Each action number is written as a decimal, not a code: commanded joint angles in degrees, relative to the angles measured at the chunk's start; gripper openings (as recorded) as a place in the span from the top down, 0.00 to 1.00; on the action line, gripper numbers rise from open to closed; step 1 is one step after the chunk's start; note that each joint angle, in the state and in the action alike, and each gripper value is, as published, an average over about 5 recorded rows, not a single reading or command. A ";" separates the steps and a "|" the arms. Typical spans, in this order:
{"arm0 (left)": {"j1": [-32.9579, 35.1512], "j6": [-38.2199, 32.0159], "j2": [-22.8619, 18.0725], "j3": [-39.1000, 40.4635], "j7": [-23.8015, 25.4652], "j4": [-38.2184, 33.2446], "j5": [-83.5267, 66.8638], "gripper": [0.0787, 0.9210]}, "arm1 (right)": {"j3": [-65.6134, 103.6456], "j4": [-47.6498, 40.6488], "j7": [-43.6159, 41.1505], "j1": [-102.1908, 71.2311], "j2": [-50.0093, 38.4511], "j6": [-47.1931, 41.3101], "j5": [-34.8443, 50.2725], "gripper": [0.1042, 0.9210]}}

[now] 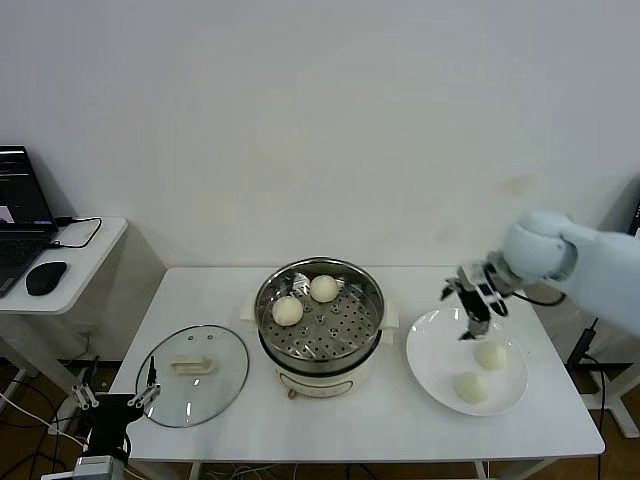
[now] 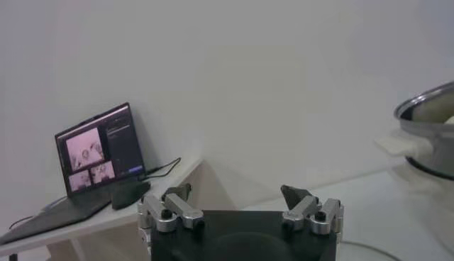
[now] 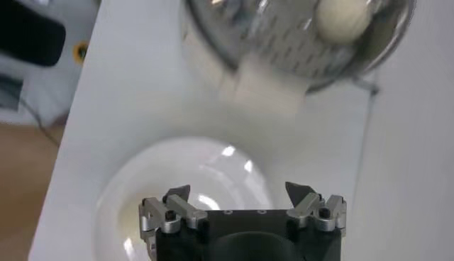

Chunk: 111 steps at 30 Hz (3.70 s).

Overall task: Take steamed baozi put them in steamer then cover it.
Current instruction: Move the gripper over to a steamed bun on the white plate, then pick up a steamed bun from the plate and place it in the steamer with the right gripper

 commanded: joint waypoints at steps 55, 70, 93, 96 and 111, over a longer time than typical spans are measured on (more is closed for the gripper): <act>1.13 -0.31 -0.62 -1.33 -0.20 0.05 0.39 0.12 | 22.84 -6.29 4.40 -31.22 0.43 -0.06 -9.53 0.48; 0.97 -0.22 0.01 -1.07 -0.09 -0.98 0.26 0.12 | 13.41 -5.09 1.86 -2.13 0.81 -0.92 2.74 0.46; 2.10 -0.52 -0.99 -2.67 -0.38 -2.54 -0.40 0.12 | -3.74 -5.23 10.29 10.90 31.84 2.47 15.24 0.46; 1.97 -0.47 -0.95 -3.54 -0.36 -2.63 -0.89 0.12 | -4.56 -6.80 10.35 9.87 35.04 5.58 13.15 0.46; 0.76 -0.49 -1.23 -4.12 -0.46 -1.00 -1.37 0.12 | -9.28 -11.47 7.43 6.87 41.69 22.91 -3.99 0.46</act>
